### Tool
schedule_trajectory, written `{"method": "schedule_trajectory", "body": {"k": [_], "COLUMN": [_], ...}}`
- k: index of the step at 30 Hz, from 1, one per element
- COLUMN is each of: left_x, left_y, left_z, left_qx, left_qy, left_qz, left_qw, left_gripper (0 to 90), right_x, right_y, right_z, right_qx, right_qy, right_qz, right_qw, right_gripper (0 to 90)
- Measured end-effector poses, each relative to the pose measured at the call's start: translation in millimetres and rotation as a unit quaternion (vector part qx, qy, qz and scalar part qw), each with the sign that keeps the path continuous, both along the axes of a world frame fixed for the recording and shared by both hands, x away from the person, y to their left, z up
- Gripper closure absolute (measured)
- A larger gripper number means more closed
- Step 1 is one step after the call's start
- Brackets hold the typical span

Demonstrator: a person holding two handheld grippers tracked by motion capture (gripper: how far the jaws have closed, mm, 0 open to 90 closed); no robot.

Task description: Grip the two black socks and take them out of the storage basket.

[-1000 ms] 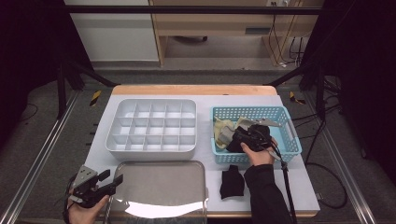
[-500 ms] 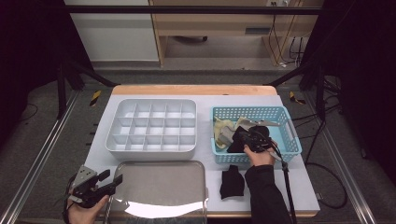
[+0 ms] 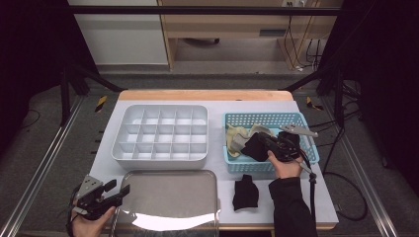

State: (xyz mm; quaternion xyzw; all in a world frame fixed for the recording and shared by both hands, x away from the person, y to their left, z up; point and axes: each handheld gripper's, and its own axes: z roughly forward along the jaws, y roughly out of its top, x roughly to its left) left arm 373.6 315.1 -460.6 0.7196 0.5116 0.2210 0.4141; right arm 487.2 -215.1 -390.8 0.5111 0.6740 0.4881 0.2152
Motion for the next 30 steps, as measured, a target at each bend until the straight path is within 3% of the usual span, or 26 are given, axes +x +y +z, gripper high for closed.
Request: {"method": "schedule_trajectory", "body": {"k": [13, 21, 30], "left_x": [-0.1, -0.1, -0.2], "left_y": [-0.2, -0.1, -0.3], "left_z": [0.0, 0.0, 0.0], "left_qx": [0.000, 0.000, 0.001], "left_qy": [0.000, 0.000, 0.000], "left_qz": [0.000, 0.000, 0.001], "left_qw": [1.0000, 1.0000, 1.0000], "left_gripper": [40.8, 40.8, 40.8], "right_x": [-15.0, -24.1, -50.9], "right_y": [-4.6, -3.6, 5.0], "right_z": [33.1, 48.6, 60.6], "right_qx": [0.015, 0.023, 0.024], "right_qy": [-0.065, -0.086, -0.103], "right_qz": [0.014, 0.028, 0.064], "right_qw": [0.9977, 0.9956, 0.9923], "right_gripper": [87.2, 87.2, 87.2]}}
